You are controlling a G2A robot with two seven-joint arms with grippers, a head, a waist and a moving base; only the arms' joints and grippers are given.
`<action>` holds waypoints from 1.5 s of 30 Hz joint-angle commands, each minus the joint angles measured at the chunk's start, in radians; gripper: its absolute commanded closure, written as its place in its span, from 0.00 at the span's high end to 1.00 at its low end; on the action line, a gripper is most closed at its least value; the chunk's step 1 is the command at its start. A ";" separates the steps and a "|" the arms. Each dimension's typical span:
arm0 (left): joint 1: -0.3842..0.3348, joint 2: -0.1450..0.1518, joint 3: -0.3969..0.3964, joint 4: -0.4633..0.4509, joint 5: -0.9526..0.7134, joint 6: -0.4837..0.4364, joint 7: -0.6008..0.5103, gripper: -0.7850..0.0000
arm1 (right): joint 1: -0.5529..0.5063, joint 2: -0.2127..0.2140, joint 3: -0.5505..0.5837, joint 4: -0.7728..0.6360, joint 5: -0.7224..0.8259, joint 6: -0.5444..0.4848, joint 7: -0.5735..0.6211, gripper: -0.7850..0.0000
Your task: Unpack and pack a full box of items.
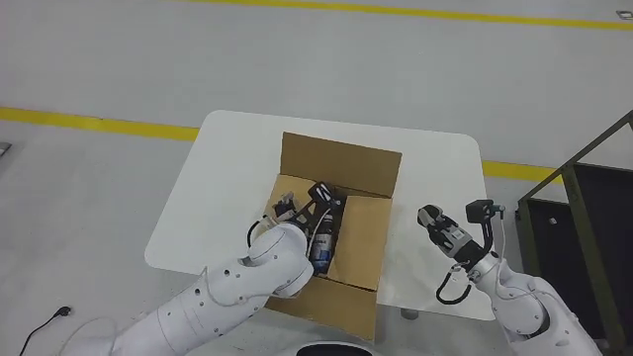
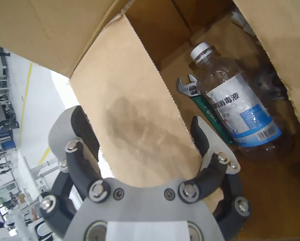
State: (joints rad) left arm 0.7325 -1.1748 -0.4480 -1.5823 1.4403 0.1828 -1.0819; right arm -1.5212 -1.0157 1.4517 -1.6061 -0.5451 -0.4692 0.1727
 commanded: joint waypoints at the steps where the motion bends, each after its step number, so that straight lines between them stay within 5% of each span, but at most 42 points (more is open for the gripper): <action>1: 0.005 -0.005 -0.015 -0.006 0.000 0.007 -0.001 0.48 | 0.000 -0.001 0.000 0.000 0.000 -0.002 0.002 0.00; 2: 0.009 -0.006 -0.023 -0.010 0.002 0.010 0.000 0.13 | 0.001 -0.001 0.000 0.000 0.001 -0.003 0.003 0.00; 3: 0.014 -0.007 -0.034 -0.017 -0.003 0.010 0.002 0.00 | 0.001 -0.001 0.001 0.000 0.002 -0.005 0.004 0.00; 33: 0.199 0.014 -0.437 -0.233 -0.310 -0.083 0.171 0.00 | 0.025 -0.017 0.000 0.053 0.107 -0.048 0.029 0.00; 41: 0.216 0.009 -0.540 -0.180 -0.521 -0.091 0.201 0.00 | 0.035 -0.017 0.020 0.080 0.157 -0.073 0.047 0.00; 42: 0.215 0.009 -0.545 -0.173 -0.524 -0.092 0.203 0.38 | 0.036 -0.017 0.020 0.082 0.161 -0.076 0.050 0.00; 44: 0.212 0.009 -0.549 -0.162 -0.513 -0.097 0.199 1.00 | 0.040 -0.018 0.021 0.087 0.168 -0.078 0.057 0.00; 45: 0.211 0.009 -0.551 -0.160 -0.513 -0.100 0.198 1.00 | 0.043 -0.019 0.019 0.089 0.171 -0.079 0.060 0.00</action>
State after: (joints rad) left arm 0.9447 -1.1658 -0.9983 -1.7432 0.9258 0.0844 -0.8830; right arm -1.4802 -1.0339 1.4718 -1.5185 -0.3759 -0.5478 0.2309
